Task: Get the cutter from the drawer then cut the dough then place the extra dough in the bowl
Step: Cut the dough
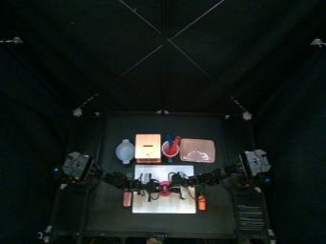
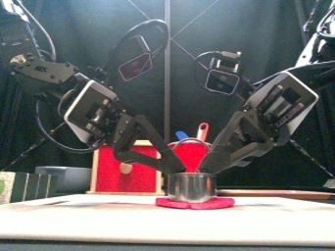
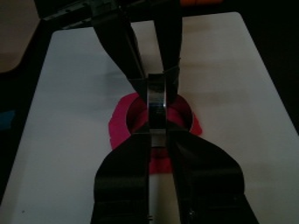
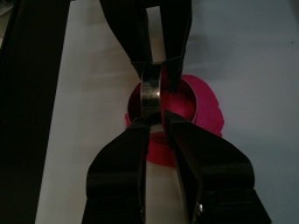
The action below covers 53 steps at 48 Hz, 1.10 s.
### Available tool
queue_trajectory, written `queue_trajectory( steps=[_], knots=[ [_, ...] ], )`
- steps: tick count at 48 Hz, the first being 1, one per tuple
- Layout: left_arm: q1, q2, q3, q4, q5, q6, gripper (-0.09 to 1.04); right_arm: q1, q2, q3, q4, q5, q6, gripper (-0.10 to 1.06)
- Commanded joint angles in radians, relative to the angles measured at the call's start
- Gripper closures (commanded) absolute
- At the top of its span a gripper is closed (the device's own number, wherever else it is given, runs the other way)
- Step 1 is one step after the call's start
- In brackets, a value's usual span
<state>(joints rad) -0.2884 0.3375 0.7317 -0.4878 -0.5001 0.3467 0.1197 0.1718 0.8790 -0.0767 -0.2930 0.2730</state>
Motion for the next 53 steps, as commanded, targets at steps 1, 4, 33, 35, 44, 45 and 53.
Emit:
queue_trajectory(
  steps=[1, 4, 33, 35, 44, 45, 53],
  knots=[
    [0.000, 0.048, 0.009, -0.003, 0.046, -0.003, 0.56, -0.035, 0.078, 0.018, 0.005, 0.055, 0.006, 0.43],
    [0.002, 0.049, 0.011, -0.003, 0.046, -0.003, 0.56, -0.037, 0.080, 0.017, 0.005, 0.058, 0.006, 0.43],
    [0.002, 0.058, 0.008, -0.003, 0.094, -0.003, 0.56, -0.040, 0.104, 0.017, 0.005, 0.089, 0.008, 0.43],
    [0.002, 0.060, 0.006, -0.003, 0.101, -0.003, 0.56, -0.041, 0.106, 0.015, 0.005, 0.095, 0.008, 0.43],
    [0.003, 0.063, 0.002, 0.000, 0.120, -0.003, 0.56, -0.040, 0.107, 0.012, 0.005, 0.107, 0.008, 0.43],
    [0.002, 0.063, 0.003, -0.002, 0.120, -0.003, 0.56, -0.041, 0.106, 0.012, 0.005, 0.107, 0.008, 0.43],
    [0.002, 0.067, 0.002, 0.000, 0.123, -0.003, 0.57, -0.040, 0.106, 0.009, 0.005, 0.107, 0.008, 0.43]
  ],
)
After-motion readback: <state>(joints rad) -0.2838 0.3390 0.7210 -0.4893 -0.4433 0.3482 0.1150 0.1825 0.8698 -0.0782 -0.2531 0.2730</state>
